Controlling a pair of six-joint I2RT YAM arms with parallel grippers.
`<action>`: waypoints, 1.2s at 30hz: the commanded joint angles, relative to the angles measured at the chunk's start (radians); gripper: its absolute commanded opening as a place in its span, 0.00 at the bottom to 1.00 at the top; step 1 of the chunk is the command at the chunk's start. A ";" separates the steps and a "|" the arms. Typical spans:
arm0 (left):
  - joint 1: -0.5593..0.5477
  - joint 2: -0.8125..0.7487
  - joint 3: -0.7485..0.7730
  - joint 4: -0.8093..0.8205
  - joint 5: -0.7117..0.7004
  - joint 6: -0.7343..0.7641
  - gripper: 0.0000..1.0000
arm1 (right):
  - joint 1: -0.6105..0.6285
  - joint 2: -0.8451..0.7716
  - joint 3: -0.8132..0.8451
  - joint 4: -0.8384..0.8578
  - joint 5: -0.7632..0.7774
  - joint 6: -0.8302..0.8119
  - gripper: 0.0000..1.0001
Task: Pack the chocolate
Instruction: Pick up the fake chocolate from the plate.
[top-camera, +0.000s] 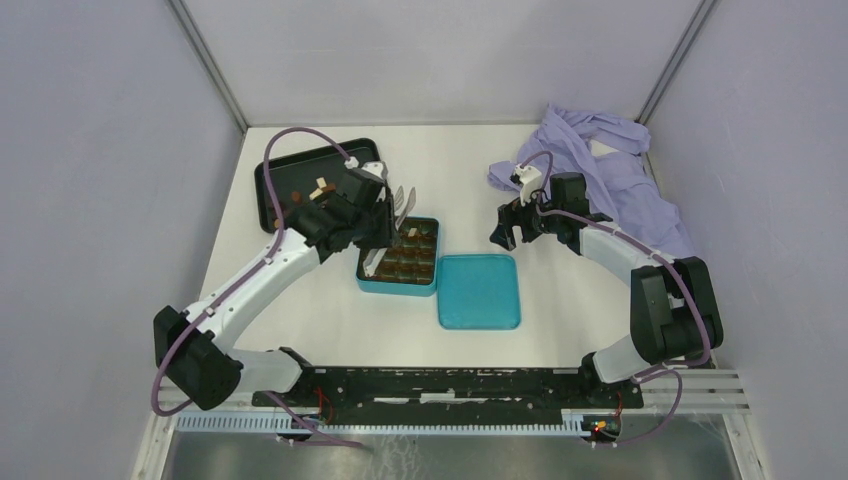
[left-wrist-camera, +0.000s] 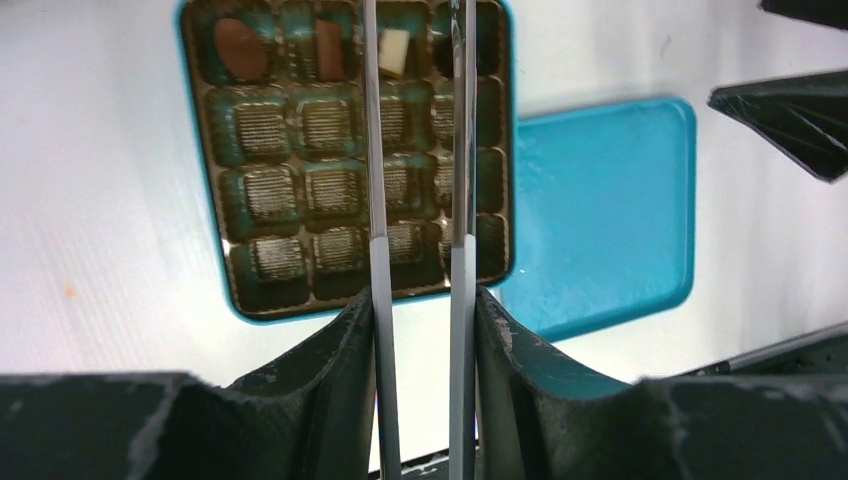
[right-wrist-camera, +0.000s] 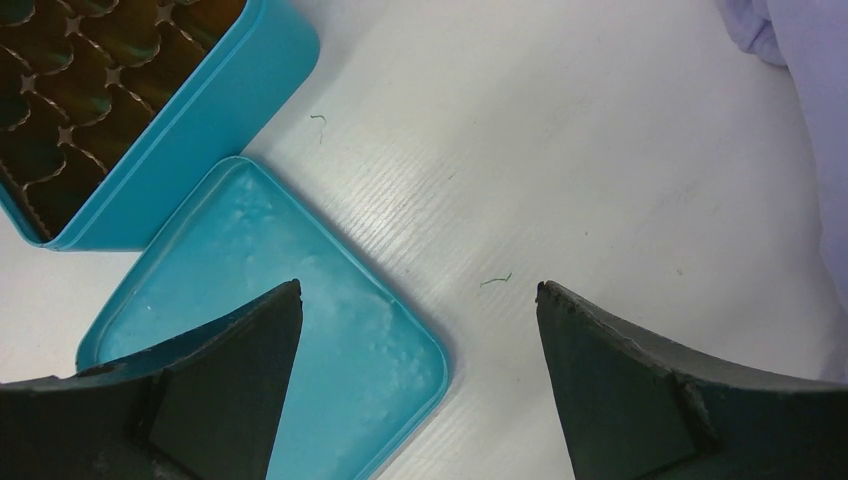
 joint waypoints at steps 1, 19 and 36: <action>0.073 -0.014 0.051 0.002 -0.010 0.065 0.42 | -0.002 -0.028 -0.013 0.036 -0.025 -0.012 0.93; 0.417 0.002 0.064 -0.024 0.137 0.400 0.45 | -0.002 -0.039 -0.024 0.042 -0.042 -0.020 0.92; 0.626 0.196 0.197 -0.088 0.133 0.636 0.48 | -0.001 -0.030 -0.010 0.029 -0.056 -0.018 0.93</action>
